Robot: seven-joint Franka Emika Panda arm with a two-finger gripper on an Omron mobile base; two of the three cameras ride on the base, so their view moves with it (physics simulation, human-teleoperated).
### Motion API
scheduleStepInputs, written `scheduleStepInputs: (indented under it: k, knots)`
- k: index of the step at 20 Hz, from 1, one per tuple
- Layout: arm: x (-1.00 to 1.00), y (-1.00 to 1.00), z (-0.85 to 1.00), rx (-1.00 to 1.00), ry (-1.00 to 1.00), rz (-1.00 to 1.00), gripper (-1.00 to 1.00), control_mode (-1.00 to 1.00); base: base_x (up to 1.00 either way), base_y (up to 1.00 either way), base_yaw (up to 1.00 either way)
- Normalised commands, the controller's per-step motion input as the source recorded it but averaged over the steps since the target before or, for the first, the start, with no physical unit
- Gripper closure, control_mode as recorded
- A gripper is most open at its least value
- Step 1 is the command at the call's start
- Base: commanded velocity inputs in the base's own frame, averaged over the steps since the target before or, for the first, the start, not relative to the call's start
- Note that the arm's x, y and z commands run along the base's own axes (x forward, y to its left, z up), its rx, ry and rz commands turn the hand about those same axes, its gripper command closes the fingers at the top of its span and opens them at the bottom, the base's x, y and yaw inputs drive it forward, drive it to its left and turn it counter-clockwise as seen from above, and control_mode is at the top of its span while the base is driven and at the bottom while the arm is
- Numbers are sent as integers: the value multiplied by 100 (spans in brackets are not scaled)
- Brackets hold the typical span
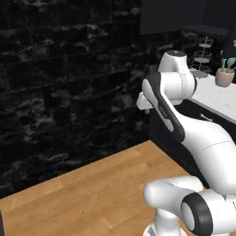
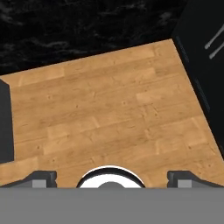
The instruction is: Gather all objects into one cabinet and sort the glasses and bowls to opposite sides.
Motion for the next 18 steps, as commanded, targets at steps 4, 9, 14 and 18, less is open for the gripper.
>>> scheduleStepInputs:
  k: [4,9,14,18]
  knots:
    - [0,0,0,0,0,0,-100,100,100,0,-17]
    - [0,0,0,0,0,0,-100,100,100,3,-23]
    - [0,0,0,0,0,0,-100,100,100,5,-28]
    - [0,0,0,0,0,0,-100,100,100,8,-36]
